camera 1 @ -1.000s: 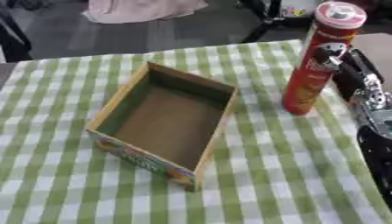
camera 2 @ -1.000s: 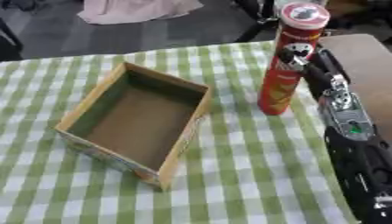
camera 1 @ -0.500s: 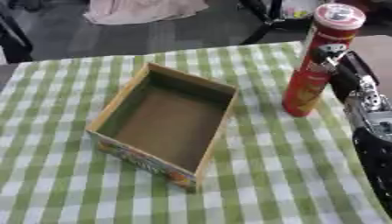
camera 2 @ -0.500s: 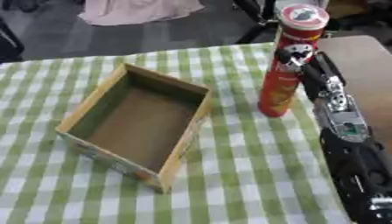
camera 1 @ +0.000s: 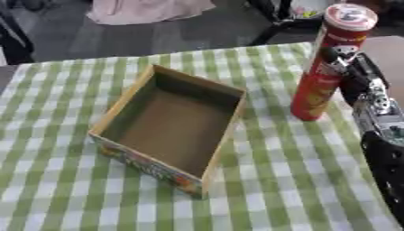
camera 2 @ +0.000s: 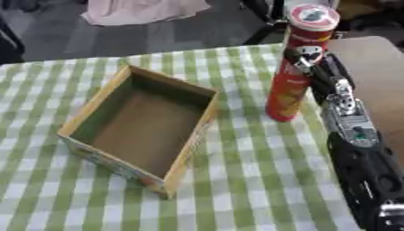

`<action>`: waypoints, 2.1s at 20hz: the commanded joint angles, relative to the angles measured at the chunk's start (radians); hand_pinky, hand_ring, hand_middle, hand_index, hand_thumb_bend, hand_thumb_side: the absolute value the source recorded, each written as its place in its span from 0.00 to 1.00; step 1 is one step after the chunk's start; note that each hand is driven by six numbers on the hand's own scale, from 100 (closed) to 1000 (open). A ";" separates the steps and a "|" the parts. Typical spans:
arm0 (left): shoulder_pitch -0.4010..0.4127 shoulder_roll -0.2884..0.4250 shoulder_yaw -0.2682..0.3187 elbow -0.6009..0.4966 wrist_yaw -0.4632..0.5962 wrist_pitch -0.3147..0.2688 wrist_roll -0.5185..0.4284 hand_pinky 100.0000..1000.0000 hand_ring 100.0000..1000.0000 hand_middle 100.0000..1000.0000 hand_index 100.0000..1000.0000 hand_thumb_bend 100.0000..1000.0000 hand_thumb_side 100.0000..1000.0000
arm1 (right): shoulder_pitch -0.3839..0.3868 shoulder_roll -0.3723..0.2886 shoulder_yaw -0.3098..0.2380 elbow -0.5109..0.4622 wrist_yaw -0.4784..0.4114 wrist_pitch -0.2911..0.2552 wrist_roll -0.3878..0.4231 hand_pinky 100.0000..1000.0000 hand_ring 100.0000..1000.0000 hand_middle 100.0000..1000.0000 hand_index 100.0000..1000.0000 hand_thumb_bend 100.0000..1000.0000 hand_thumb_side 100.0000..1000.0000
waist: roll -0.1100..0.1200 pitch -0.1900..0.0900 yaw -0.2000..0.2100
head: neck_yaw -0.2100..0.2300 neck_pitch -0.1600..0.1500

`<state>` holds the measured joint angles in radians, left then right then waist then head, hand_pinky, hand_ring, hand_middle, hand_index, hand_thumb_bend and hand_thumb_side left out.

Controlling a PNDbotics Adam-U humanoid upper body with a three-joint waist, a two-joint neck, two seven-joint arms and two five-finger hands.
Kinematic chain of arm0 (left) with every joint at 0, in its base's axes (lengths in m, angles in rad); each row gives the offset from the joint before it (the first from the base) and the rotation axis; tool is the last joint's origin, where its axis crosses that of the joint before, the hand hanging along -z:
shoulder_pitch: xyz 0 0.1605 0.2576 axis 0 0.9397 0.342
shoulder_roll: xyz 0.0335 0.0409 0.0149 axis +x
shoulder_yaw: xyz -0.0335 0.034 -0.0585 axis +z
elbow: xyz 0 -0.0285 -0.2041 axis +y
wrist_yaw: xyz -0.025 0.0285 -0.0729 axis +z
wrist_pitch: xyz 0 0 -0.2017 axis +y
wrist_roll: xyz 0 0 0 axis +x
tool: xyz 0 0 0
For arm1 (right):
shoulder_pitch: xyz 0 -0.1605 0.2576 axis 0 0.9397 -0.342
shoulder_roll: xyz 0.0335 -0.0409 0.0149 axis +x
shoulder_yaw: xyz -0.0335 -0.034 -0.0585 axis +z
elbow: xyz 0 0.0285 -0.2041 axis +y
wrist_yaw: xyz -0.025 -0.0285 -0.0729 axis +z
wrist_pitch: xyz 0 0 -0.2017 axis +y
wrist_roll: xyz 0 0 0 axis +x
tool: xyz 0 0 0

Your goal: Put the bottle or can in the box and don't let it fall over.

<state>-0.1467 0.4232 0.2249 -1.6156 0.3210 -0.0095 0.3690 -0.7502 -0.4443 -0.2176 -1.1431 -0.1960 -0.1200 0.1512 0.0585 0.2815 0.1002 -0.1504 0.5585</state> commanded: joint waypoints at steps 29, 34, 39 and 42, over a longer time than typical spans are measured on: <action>-0.005 0.016 0.012 -0.018 0.009 -0.006 -0.006 1.00 0.64 0.68 0.74 0.16 0.65 | -0.015 -0.013 0.007 -0.064 0.066 0.055 -0.163 0.05 0.33 0.49 0.31 1.00 0.49 | 0.001 -0.014 0.001 | 0.008 -0.014; -0.006 0.016 0.013 -0.018 0.011 -0.006 -0.007 1.00 0.64 0.68 0.74 0.14 0.65 | -0.016 -0.014 0.012 -0.089 0.040 0.058 -0.191 0.05 0.32 0.48 0.30 1.00 0.49 | 0.000 -0.018 -0.001 | 0.009 -0.015; -0.005 0.017 0.013 -0.018 0.011 -0.007 -0.007 1.00 0.64 0.68 0.74 0.14 0.65 | -0.015 -0.013 0.013 -0.108 0.004 0.057 -0.204 0.02 0.30 0.45 0.28 1.00 0.49 | -0.002 -0.024 -0.002 | 0.011 -0.012; -0.005 0.018 0.013 -0.018 0.012 -0.007 -0.007 1.00 0.64 0.68 0.74 0.14 0.65 | -0.015 -0.013 0.015 -0.121 -0.012 0.056 -0.211 0.01 0.28 0.44 0.26 1.00 0.49 | -0.003 -0.029 -0.002 | 0.011 -0.009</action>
<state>-0.1466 0.4222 0.2255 -1.6156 0.3277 -0.0135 0.3649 -0.7471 -0.4363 -0.2018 -1.2306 -0.1966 -0.0617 -0.0543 0.0580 0.2765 0.0987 -0.1422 0.5583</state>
